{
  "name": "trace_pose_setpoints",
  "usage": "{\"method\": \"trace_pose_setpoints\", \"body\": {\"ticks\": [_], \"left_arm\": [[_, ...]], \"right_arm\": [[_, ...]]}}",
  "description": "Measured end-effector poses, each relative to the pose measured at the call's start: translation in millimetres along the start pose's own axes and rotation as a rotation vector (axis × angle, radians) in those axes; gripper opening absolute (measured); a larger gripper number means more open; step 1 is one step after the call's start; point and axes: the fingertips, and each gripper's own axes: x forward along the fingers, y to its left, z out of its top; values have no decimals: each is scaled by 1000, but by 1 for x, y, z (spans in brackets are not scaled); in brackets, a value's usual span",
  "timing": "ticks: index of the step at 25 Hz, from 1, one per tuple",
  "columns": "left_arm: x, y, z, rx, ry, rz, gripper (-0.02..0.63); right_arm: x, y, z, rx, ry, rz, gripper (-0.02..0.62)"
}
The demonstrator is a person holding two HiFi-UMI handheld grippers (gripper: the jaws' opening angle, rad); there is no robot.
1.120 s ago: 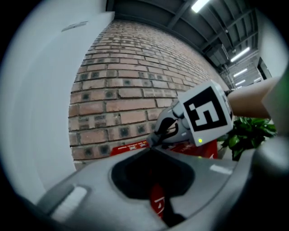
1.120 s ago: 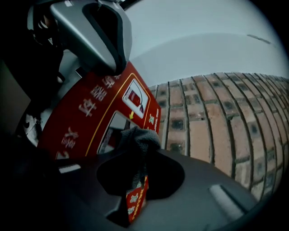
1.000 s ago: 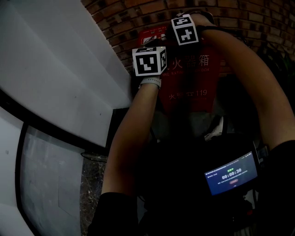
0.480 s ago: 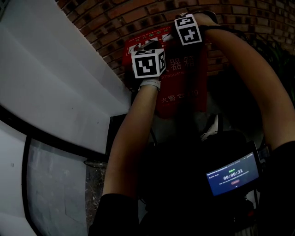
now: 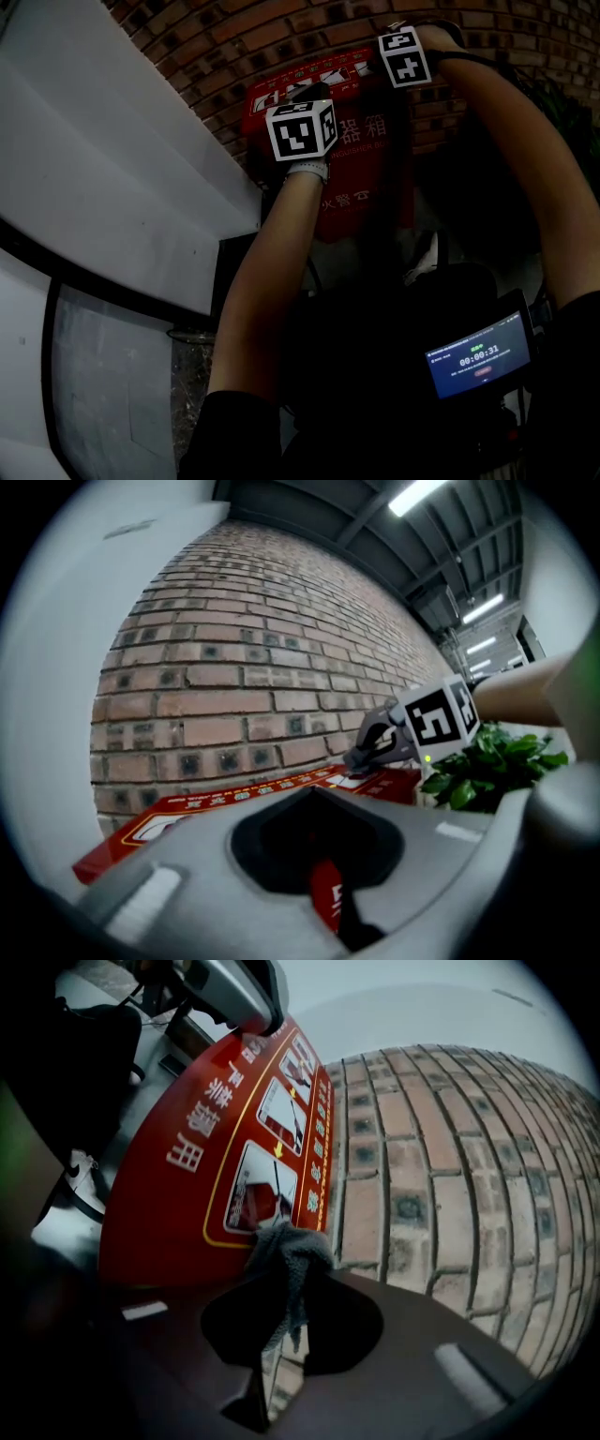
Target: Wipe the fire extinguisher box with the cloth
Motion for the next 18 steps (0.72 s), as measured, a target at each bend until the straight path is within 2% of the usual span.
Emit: {"method": "trace_pose_setpoints", "body": {"ticks": [2, 4, 8, 11, 14, 18], "left_arm": [[-5, 2, 1, -13, -13, -2, 2], [-14, 7, 0, 9, -11, 14, 2], [-31, 26, 8, 32, -21, 44, 2], [-45, 51, 7, 14, -23, 73, 2], [-58, 78, -1, -13, -12, 106, 2], [-73, 107, -13, -55, -3, 133, 2]], "right_arm": [[-2, 2, -13, 12, 36, 3, 35], [-8, 0, -16, 41, 43, -17, 37], [-32, -26, 8, 113, -23, -82, 37], [-47, -45, 50, 111, -91, -106, 37], [-60, -58, 108, 118, -199, -129, 37], [-67, -60, 185, 113, -328, -120, 37]]}}
